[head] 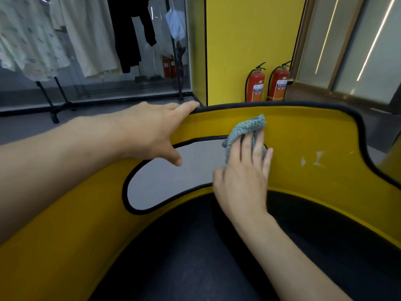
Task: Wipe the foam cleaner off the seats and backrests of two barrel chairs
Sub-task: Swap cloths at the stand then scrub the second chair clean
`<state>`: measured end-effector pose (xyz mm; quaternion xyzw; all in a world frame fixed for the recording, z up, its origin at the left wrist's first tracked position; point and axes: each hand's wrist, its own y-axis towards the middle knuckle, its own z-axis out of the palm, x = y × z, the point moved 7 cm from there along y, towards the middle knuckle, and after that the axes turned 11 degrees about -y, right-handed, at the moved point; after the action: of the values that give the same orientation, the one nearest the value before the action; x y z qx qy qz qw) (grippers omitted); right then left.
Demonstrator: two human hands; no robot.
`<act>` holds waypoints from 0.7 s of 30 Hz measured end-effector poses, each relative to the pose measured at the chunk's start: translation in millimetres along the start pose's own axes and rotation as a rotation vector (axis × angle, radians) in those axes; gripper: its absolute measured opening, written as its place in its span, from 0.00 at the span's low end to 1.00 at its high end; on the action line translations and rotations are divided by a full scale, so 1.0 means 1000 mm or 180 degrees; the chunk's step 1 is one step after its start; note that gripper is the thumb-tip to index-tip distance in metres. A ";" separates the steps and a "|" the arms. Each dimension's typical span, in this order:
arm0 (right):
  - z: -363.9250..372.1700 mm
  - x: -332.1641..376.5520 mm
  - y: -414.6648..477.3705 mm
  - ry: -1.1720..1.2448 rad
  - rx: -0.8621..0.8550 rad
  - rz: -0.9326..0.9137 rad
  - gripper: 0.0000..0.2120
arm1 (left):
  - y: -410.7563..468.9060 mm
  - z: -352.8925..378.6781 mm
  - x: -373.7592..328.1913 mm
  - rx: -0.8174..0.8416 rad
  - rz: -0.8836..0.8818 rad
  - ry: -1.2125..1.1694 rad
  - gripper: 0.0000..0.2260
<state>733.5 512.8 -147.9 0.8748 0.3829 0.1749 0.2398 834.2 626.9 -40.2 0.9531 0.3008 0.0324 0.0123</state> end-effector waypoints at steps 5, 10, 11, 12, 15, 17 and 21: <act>-0.012 0.089 -0.024 0.0545 -0.0129 -0.0851 0.41 | 0.002 -0.003 0.000 0.0131 0.0011 -0.0164 0.50; 0.000 0.055 -0.014 0.0179 -0.0168 -0.0853 0.42 | 0.002 -0.003 0.002 0.0382 0.0050 -0.0308 0.49; 0.004 0.036 -0.005 0.0021 -0.0121 -0.0653 0.43 | 0.002 -0.003 0.003 0.0402 0.0047 -0.0376 0.47; 0.005 0.016 0.002 -0.0091 -0.0081 -0.0417 0.43 | 0.003 -0.002 0.003 0.0409 0.0056 -0.0467 0.45; 0.003 -0.015 0.012 -0.0177 0.0025 -0.0055 0.44 | 0.003 -0.004 0.004 0.0422 0.0028 -0.0734 0.41; 0.001 -0.011 0.012 -0.0122 0.0041 -0.0043 0.43 | 0.001 -0.006 0.003 0.0369 0.0054 -0.0693 0.42; 0.001 0.007 0.011 0.0017 -0.0248 0.0079 0.42 | -0.002 0.002 0.004 0.0159 0.0106 -0.0068 0.54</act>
<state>744.9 511.0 -142.1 0.8690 0.3656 0.1949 0.2705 836.7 630.5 -41.7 0.9582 0.2855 0.0149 -0.0089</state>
